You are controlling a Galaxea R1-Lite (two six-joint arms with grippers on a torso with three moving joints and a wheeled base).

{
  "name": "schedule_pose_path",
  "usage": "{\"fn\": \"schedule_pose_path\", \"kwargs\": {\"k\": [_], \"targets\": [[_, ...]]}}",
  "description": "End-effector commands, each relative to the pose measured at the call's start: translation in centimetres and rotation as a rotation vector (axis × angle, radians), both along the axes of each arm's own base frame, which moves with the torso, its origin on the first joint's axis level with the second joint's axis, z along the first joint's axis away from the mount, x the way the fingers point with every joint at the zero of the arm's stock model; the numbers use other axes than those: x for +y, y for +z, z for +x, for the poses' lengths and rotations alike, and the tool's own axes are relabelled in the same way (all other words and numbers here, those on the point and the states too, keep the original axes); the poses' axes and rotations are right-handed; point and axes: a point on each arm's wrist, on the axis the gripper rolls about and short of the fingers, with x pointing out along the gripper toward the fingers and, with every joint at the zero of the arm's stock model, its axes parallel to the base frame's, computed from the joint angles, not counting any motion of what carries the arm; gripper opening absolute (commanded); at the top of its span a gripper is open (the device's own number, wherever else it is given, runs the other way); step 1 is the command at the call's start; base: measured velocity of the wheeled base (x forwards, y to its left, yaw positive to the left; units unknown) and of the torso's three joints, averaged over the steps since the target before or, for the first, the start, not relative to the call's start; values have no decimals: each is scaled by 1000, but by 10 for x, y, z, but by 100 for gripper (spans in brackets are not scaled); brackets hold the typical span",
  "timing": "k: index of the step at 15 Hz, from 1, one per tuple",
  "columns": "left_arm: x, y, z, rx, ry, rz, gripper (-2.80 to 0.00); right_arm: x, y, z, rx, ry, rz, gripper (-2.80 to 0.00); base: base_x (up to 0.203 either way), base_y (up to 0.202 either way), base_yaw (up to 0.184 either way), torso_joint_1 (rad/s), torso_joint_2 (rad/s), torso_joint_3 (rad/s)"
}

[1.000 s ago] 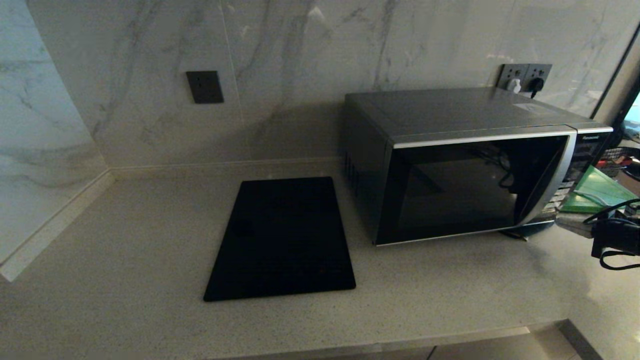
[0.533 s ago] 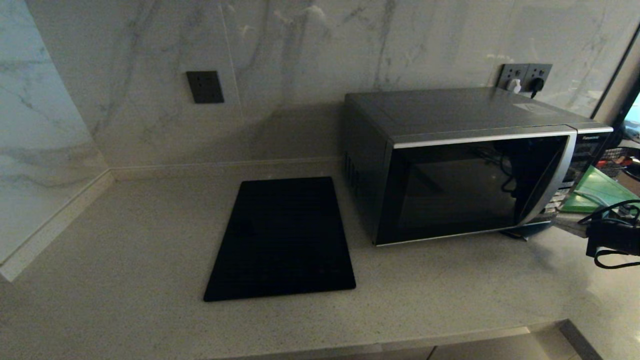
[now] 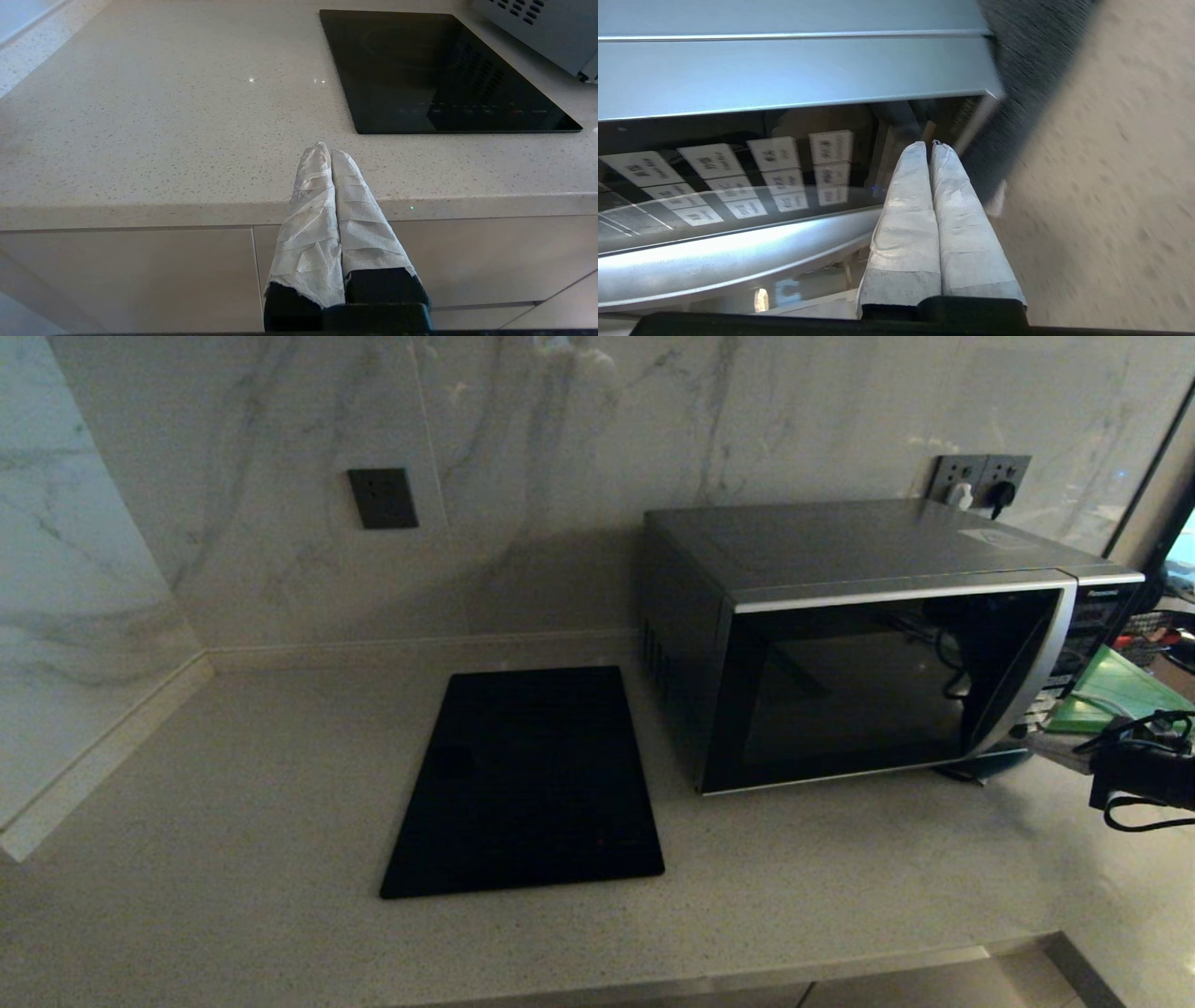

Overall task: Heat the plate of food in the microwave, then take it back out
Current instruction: Open the microwave oven

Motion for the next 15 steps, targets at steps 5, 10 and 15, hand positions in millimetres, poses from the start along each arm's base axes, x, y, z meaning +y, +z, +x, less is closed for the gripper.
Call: {"fn": "schedule_pose_path", "kwargs": {"k": [5,10,15], "targets": [[0,0,0,1,0,-1,-280,3,2,7,-45,19,-25,-280,0,0,0,0,0,0],[0,0,0,1,0,-1,-280,9,3,12,-59,36,-35,-280,0,0,0,0,0,0],[0,0,0,0,0,-1,-280,9,9,9,-64,32,-40,-280,0,0,0,0,0,0]]}}
